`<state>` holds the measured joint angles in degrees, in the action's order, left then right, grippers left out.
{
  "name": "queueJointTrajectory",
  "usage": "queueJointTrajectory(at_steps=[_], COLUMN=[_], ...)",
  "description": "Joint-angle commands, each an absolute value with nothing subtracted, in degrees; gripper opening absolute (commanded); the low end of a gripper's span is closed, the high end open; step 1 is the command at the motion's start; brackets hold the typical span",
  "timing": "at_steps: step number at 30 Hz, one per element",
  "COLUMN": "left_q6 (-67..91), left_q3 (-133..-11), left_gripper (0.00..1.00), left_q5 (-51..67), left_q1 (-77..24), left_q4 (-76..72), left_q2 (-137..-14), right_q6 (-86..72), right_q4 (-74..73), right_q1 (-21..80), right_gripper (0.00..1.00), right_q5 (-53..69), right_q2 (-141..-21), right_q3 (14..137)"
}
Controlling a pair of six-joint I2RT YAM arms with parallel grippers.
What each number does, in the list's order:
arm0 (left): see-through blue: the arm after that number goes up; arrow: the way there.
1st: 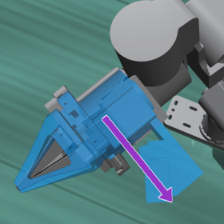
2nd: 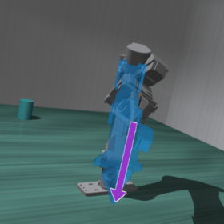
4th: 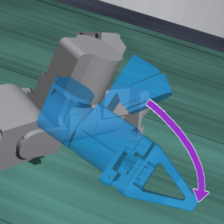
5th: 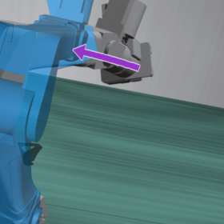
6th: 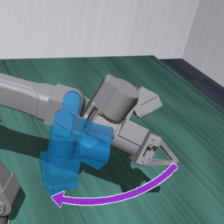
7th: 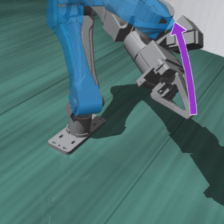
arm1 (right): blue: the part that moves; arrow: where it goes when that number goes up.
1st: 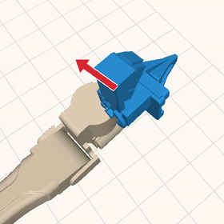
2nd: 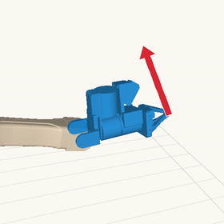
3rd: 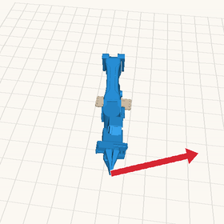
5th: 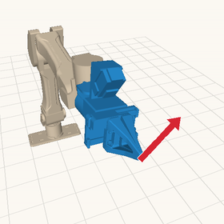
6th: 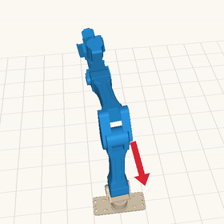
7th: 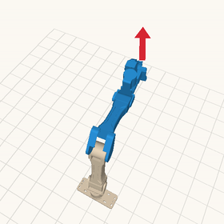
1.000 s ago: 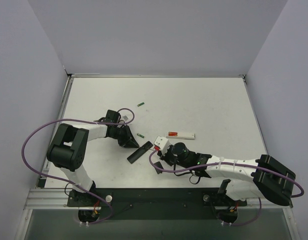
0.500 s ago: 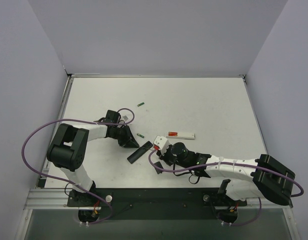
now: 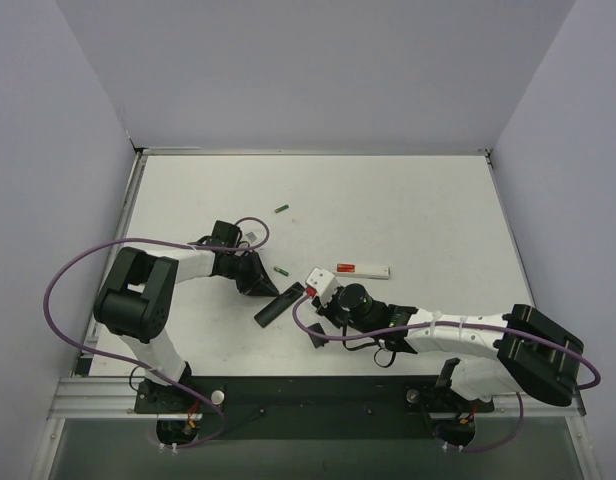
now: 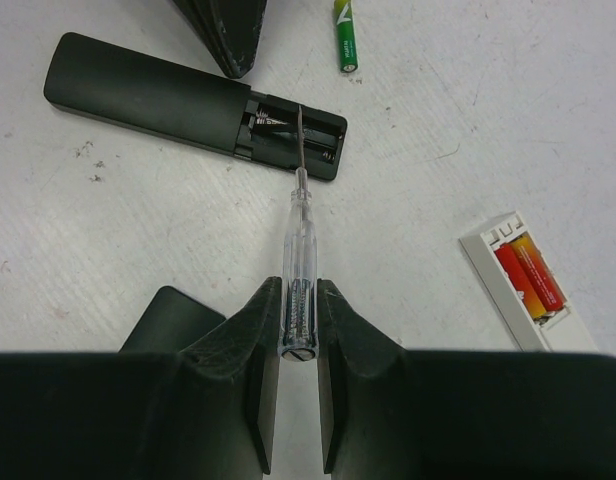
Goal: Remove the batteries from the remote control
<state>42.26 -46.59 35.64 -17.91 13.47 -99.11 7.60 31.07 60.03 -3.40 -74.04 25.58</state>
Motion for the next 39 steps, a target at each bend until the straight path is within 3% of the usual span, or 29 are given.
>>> queueJointTrajectory(at_steps=[1,39], left_q6=[42.2,42.1], left_q3=[-46.7,-46.9], left_gripper=[0.19,0.19], left_q5=[36.5,36.1], left_q1=[-18.1,-18.1], left_q4=[12.0,12.3], left_q2=[-98.1,-97.6], right_q6=[6.8,7.9], right_q4=[33.7,31.3], right_q1=[59.9,62.4], right_gripper=[0.00,0.00], right_q5=[-5.8,-8.7], right_q2=[-73.9,-74.4], right_q3=[25.8,26.8])
